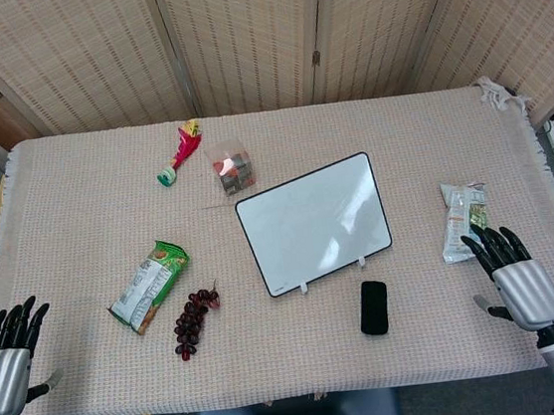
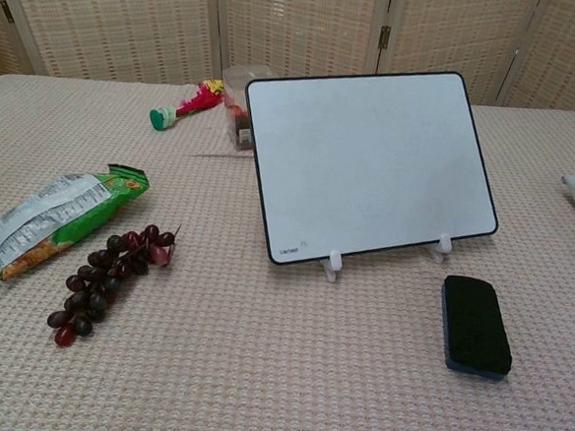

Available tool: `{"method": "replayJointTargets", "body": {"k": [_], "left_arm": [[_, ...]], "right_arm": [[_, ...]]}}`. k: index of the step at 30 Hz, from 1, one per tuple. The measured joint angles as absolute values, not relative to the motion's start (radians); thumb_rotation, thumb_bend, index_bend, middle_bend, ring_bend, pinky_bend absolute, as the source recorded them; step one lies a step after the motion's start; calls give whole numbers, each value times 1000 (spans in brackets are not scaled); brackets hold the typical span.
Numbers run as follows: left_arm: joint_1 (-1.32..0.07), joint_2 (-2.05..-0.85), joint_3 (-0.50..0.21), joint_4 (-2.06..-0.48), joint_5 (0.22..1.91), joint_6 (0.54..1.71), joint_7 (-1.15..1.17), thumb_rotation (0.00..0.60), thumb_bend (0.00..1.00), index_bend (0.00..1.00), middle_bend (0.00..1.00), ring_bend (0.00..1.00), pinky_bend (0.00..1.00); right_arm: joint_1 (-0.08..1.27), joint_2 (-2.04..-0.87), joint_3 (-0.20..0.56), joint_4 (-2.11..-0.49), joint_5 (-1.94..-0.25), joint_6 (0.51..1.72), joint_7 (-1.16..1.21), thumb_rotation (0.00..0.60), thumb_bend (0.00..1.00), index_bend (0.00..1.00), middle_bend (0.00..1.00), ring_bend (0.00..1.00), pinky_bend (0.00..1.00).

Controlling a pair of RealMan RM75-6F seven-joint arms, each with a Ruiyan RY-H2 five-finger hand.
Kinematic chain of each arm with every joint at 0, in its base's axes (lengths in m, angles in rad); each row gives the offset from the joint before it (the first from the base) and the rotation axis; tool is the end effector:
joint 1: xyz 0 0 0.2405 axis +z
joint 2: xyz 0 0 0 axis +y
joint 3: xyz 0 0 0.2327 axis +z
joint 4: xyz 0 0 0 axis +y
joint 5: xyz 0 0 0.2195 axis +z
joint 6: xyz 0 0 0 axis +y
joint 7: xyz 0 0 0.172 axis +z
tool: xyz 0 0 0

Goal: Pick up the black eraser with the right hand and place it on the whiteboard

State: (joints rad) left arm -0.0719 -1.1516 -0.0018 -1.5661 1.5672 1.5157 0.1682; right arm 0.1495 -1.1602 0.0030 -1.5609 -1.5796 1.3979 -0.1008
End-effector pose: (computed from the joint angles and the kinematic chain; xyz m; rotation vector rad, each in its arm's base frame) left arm -0.2940 0.1938 0.1270 -1.4977 -0.7528 -0.7841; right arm -0.2846 -0.2150 0.1059 1.6005 -0.8295 0.8240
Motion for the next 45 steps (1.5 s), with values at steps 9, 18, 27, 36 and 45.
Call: {"method": "replayJointTargets", "body": {"k": [9, 18, 27, 36, 45], "left_arm": [[-75, -1157, -4, -1563, 1568, 1515, 171, 600, 113, 0, 0, 0, 0], [-82, -1158, -10, -1553, 1549, 1497, 158, 600, 113, 0, 0, 0, 0], [-76, -1165, -9, -1551, 1560, 1515, 158, 600, 112, 0, 0, 0, 0], [-70, -1158, -8, -1559, 1559, 1522, 147, 600, 119, 0, 0, 0, 0], [-70, -1157, -8, -1562, 1553, 1516, 155, 600, 122, 0, 0, 0, 0]], "right_arm": [[157, -1159, 1, -1562, -1594, 1391, -104, 600, 258, 0, 0, 0, 0], [217, -1177, -7, -1508, -1666, 1339, -174, 600, 257, 49, 0, 0, 0], [316, -1200, -36, -1494, -1775, 1225, -265, 600, 258, 200, 0, 0, 0], [391, -1234, -51, -1526, -1793, 1086, -419, 600, 257, 225, 0, 0, 0], [434, -1280, -52, -1533, -1765, 1020, -473, 600, 257, 248, 0, 0, 0]]}}
